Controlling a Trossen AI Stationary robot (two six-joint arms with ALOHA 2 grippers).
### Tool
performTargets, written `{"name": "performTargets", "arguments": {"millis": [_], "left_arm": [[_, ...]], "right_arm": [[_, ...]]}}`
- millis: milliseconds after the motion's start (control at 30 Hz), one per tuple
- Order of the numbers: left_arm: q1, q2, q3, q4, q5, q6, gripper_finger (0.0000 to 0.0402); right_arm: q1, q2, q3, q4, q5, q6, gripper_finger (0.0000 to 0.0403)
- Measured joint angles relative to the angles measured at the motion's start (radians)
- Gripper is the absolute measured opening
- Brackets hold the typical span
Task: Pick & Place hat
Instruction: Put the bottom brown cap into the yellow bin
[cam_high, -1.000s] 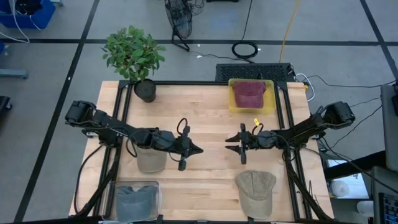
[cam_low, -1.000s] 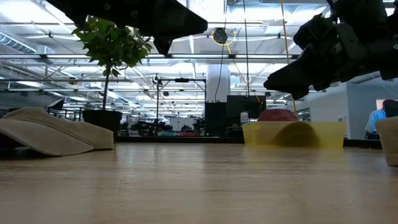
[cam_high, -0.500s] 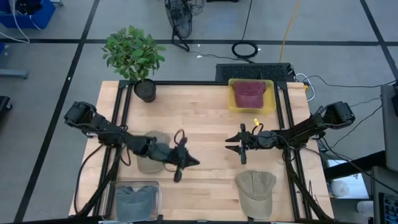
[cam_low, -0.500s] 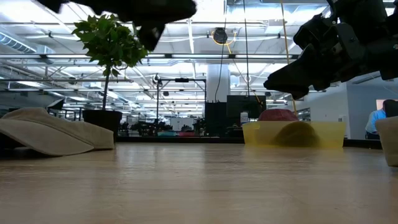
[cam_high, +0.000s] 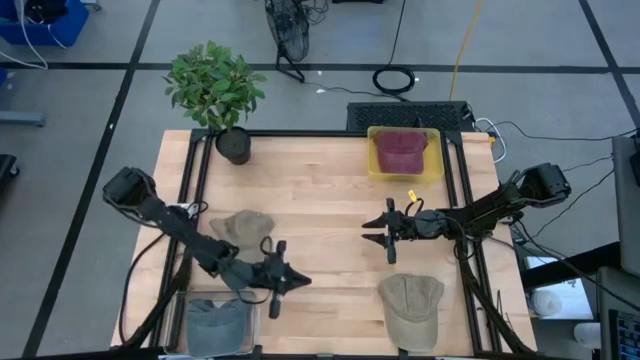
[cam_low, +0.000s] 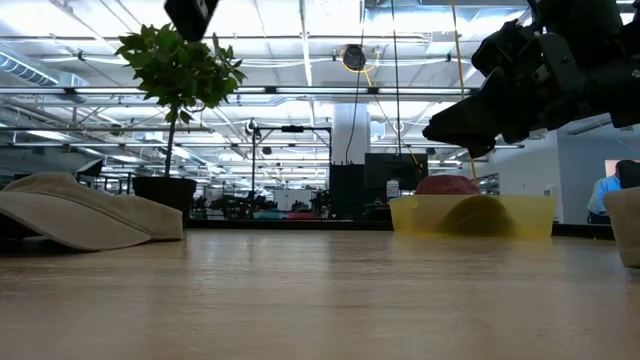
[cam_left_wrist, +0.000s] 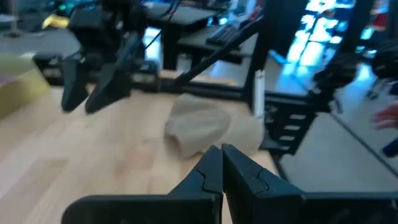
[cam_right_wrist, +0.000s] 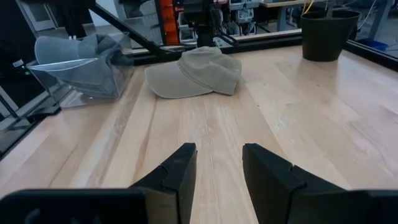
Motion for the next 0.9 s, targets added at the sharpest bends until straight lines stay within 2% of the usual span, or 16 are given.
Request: {"name": "performTargets", "arguments": {"millis": [300, 467, 533, 667, 733, 833, 900], "left_arm": [[-0.015, -0.053, 0.000, -0.047, 0.023, 0.099, 0.0010], [0.071, -0.053, 0.000, -0.002, 0.031, 0.163, 0.0010], [0.131, -0.053, 0.000, 0.035, 0.106, 0.194, 0.0010], [0.263, -0.053, 0.000, 0.063, 0.336, 0.213, 0.0010], [0.315, -0.053, 0.000, 0.051, 0.403, 0.198, 0.0010], [0.371, -0.053, 0.000, 0.033, 0.472, 0.191, 0.0010], [0.394, -0.053, 0.000, 0.035, 0.515, 0.216, 0.0010]], "right_arm": [[0.000, 0.000, 0.000, 0.005, 0.000, 0.000, 0.0121], [0.000, 0.000, 0.000, 0.109, 0.000, 0.041, 0.0121], [0.000, 0.000, 0.000, 0.154, 0.000, 0.060, 0.0121], [0.000, 0.000, 0.000, 0.179, 0.000, 0.069, 0.0121], [-0.001, 0.000, 0.000, 0.185, -0.018, 0.075, 0.0121], [-0.011, -0.033, 0.014, 0.148, -0.188, 0.131, 0.0121], [-0.013, -0.071, 0.064, 0.003, -0.265, 0.212, 0.0121]]}}
